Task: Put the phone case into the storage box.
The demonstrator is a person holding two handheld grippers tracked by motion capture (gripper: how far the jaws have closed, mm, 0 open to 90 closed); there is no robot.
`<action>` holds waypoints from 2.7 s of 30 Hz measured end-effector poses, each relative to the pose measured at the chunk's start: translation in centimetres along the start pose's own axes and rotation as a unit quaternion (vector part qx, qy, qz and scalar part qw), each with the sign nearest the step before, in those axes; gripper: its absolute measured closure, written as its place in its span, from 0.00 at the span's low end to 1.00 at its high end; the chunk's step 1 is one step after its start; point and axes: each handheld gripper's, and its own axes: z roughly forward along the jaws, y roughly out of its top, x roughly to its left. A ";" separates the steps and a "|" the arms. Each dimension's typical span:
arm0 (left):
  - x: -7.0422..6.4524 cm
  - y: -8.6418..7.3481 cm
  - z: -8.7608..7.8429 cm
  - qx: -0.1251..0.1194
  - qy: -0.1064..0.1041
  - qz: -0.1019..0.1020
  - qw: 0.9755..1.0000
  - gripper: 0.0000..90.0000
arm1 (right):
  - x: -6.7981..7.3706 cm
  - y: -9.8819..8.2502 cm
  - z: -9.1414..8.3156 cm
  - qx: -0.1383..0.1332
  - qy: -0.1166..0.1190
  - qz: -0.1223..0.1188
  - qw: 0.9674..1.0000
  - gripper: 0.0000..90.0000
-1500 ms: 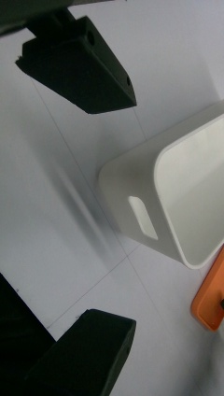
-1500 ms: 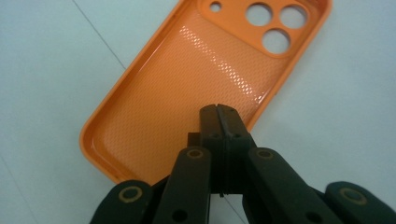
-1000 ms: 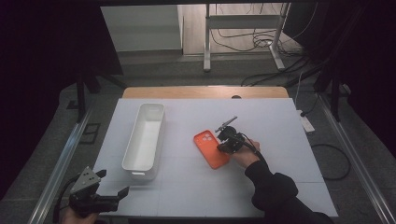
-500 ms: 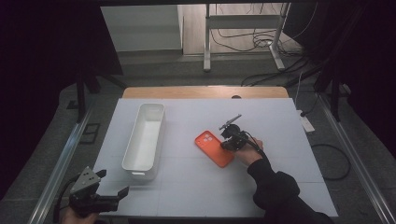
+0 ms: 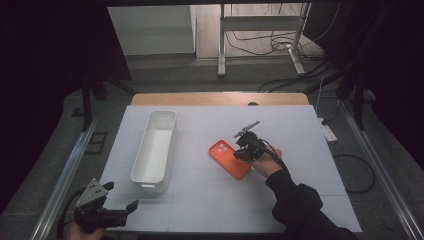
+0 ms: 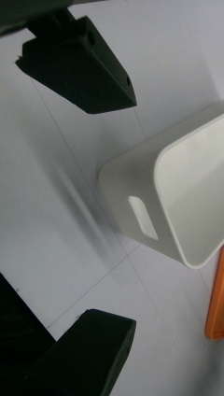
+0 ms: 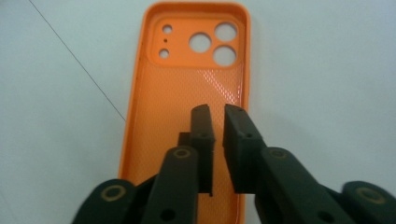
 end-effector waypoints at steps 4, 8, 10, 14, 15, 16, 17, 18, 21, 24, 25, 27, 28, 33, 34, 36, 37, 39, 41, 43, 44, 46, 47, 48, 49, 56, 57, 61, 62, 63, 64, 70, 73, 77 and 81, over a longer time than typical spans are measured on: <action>0.0 0.0 0.0 0.000 0.001 0.001 1.000 0.01 | -0.1 0.1 -0.6 -0.009 -0.011 -0.005 1.000 0.74; 0.0 0.0 0.0 0.001 0.000 0.001 1.000 0.01 | -0.3 0.1 -1.2 -0.026 -0.030 -0.005 0.999 0.54; 0.0 0.0 0.0 0.001 0.000 0.002 1.000 0.01 | -0.4 0.1 -1.4 -0.032 -0.038 -0.002 0.999 0.47; 0.0 0.0 0.0 0.001 0.000 0.003 1.000 0.01 | -0.6 0.3 -1.8 -0.035 -0.042 0.006 0.998 0.30; 0.0 0.0 0.0 0.001 0.000 0.003 1.000 0.01 | -0.6 0.3 -1.8 -0.035 -0.044 0.008 0.998 0.26; 0.0 0.0 0.0 0.001 0.000 0.002 1.000 0.01 | -0.7 0.3 -1.9 -0.038 -0.043 0.008 0.998 0.21; 0.0 0.0 0.0 0.001 0.000 0.003 1.000 0.01 | -0.8 0.4 -1.9 -0.040 -0.040 0.013 0.998 0.16; 0.0 0.0 0.0 0.002 0.000 0.003 1.000 0.01 | -1.0 0.4 -2.0 -0.040 -0.039 0.018 0.998 0.12; 0.0 0.0 0.0 0.002 0.000 0.003 1.000 0.01 | -1.4 0.2 -2.1 -0.041 -0.040 0.023 0.998 0.00; 0.0 0.0 0.0 0.002 0.000 0.003 1.000 0.01 | -1.6 -0.1 -2.1 -0.040 -0.048 0.020 0.998 0.00; 0.0 0.0 0.0 0.002 0.000 0.003 1.000 0.01 | -1.7 -0.2 -2.0 -0.032 -0.048 0.019 0.998 0.00; 0.0 0.0 0.0 0.002 0.000 0.003 1.000 0.01 | -1.8 -0.4 -1.8 -0.019 -0.045 0.016 0.999 0.00; 0.0 0.0 0.0 0.002 0.000 0.003 1.000 0.01 | -1.8 -0.5 -1.6 -0.012 -0.043 0.013 0.999 0.00; 0.0 0.0 0.0 0.002 0.000 0.004 1.000 0.01 | -1.8 -0.7 -0.8 0.003 -0.032 0.016 0.999 0.00; 0.0 0.0 0.0 0.002 0.000 0.004 1.000 0.01 | -1.8 -0.7 -0.8 0.003 -0.032 0.016 0.999 0.00; 0.0 0.0 0.0 0.002 -0.001 0.003 1.000 0.01 | -1.8 -0.9 -0.4 0.005 -0.036 0.012 0.999 0.00; 0.0 0.0 0.0 0.002 -0.001 0.004 1.000 0.01 | -1.7 -0.9 -0.2 0.007 -0.040 0.014 0.999 0.00; 0.0 0.0 0.0 0.002 0.000 0.004 1.000 0.01 | -1.6 -1.0 0.3 0.012 -0.046 0.011 0.999 0.00; -0.1 0.0 0.0 0.002 0.000 0.004 1.000 0.01 | -1.5 -1.1 0.6 0.018 -0.049 0.011 0.999 0.00; 0.0 0.0 0.0 0.002 0.000 0.004 1.000 0.01 | -1.5 -1.2 0.9 0.023 -0.050 0.010 0.998 0.00; 0.0 0.0 0.0 0.002 -0.001 0.004 1.000 0.01 | -1.5 -1.2 1.0 0.024 -0.049 0.007 0.998 0.00; 0.0 0.0 0.0 0.002 -0.001 0.004 1.000 0.01 | -1.6 -1.3 1.2 0.029 -0.038 0.015 0.999 0.00; 0.0 0.0 0.0 0.002 -0.001 0.004 1.000 0.01 | -1.7 -1.3 1.3 0.034 -0.032 0.020 0.999 0.00; -0.1 0.0 0.0 0.002 -0.001 0.004 1.000 0.01 | -1.8 -1.4 1.5 0.039 -0.034 0.024 0.998 0.00; -0.1 0.0 0.0 0.002 -0.001 0.004 1.000 0.01 | -1.8 -1.4 1.6 0.039 -0.033 0.025 0.998 0.00; -0.1 0.0 0.0 0.002 -0.001 0.004 1.000 0.01 | -1.8 -1.7 2.0 0.059 -0.036 0.028 0.997 0.09; -0.1 0.0 0.0 0.002 -0.001 0.004 1.000 0.01 | -1.8 -1.6 1.8 0.056 -0.036 0.028 0.997 0.15; -0.1 0.1 0.1 0.003 0.000 0.006 1.000 0.01 | -1.7 -1.6 1.2 0.047 -0.025 0.029 0.998 0.42; -0.1 0.1 0.1 0.003 0.000 0.007 1.000 0.01 | -1.8 -1.6 1.1 0.047 -0.022 0.028 0.998 0.48; -0.1 0.1 0.1 0.004 0.000 0.007 1.000 0.01 | -1.8 -1.6 1.0 0.048 -0.018 0.027 0.998 0.54; -0.1 0.1 0.1 0.004 0.000 0.007 1.000 0.01 | -1.9 -1.6 0.9 0.049 -0.016 0.025 0.998 0.61; -0.1 0.1 0.1 0.004 0.001 0.007 1.000 0.01 | -2.5 -1.6 0.7 0.050 0.022 0.031 0.998 0.88; -0.1 0.1 0.1 0.004 0.000 0.007 1.000 0.01 | -2.5 -1.6 0.8 0.050 0.032 0.031 0.998 0.92; -0.1 0.1 0.1 0.005 0.000 0.008 1.000 0.01 | -2.3 -1.4 0.7 0.058 0.018 0.027 0.998 0.98; -0.1 0.1 0.1 0.005 0.000 0.008 1.000 0.01 | -1.8 -1.3 0.7 0.059 0.003 0.015 0.998 0.99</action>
